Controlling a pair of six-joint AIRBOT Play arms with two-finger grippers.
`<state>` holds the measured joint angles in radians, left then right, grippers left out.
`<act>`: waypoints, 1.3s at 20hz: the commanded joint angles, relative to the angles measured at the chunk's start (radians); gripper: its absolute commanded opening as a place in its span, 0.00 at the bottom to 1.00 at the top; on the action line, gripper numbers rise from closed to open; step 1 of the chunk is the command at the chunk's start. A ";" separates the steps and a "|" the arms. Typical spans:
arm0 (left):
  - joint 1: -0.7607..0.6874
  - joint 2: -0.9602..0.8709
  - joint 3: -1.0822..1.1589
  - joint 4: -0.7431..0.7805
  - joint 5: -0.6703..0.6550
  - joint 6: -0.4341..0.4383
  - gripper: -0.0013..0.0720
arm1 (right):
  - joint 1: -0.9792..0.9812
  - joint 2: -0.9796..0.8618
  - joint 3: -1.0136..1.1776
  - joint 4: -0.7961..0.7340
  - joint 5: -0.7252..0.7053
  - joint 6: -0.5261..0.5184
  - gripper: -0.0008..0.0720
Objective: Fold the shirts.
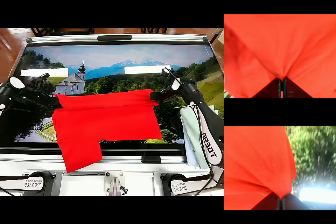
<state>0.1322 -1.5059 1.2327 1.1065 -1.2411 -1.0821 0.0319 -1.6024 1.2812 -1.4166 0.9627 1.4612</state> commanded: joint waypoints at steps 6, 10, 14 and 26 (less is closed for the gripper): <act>-0.008 -0.015 -0.005 0.042 -0.001 -0.046 0.06 | -0.006 -0.039 0.000 0.052 0.050 0.002 0.09; -0.006 -0.015 -0.015 0.043 -0.001 -0.084 0.06 | -0.006 -0.037 0.001 0.077 0.083 0.001 0.09; -0.006 -0.016 -0.018 0.047 -0.001 -0.101 0.06 | -0.006 -0.037 0.001 0.079 0.113 -0.006 0.12; 0.150 0.078 0.005 0.046 -0.300 -0.230 0.81 | -0.168 0.135 0.089 0.047 0.558 -0.137 0.74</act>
<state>0.2131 -1.4776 1.2480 1.1530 -1.4082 -1.2816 -0.0509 -1.5154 1.3525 -1.3613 1.3216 1.3575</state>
